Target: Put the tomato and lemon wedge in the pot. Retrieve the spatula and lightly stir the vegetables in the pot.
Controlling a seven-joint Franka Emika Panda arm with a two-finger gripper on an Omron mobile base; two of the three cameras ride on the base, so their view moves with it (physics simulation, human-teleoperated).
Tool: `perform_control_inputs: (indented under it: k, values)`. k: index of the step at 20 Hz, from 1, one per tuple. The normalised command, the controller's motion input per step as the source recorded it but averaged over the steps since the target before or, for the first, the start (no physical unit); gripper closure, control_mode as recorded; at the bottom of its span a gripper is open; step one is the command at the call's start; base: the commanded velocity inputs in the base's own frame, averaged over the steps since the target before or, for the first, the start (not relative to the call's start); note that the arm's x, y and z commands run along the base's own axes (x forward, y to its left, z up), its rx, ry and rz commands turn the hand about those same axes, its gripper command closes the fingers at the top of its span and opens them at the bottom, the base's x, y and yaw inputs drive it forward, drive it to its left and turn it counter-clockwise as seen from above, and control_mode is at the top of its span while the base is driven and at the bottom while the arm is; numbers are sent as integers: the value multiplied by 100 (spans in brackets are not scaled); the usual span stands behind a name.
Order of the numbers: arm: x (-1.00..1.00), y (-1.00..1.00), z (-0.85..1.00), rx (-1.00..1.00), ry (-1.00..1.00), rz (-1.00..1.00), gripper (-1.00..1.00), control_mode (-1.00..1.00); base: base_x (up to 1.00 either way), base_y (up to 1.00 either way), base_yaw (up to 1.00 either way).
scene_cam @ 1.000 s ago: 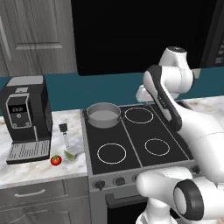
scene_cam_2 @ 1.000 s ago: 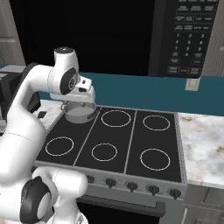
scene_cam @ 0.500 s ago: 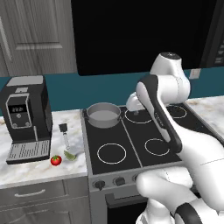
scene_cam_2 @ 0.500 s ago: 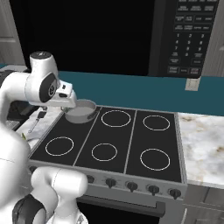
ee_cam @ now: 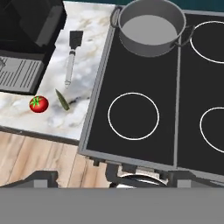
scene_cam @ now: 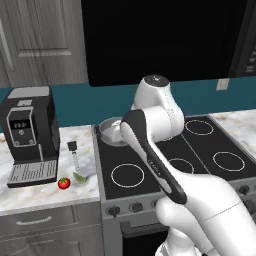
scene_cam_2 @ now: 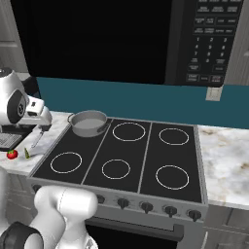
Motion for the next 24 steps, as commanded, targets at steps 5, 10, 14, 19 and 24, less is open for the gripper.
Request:
perform_control_inputs:
  k: [5,10,14,19,24]
  values:
    - [4,77,-23,-1,-5,0,-100,-100,0,0,0]
    - [8,18,-15,-1,1,3,-100,-100,0,0,0]
    - [39,16,-20,0,14,11,-100,-100,0,0,0]
    - [43,20,-30,0,27,18,-100,-100,0,0,0]
    - [14,5,-43,0,6,10,-100,-100,0,0,0]
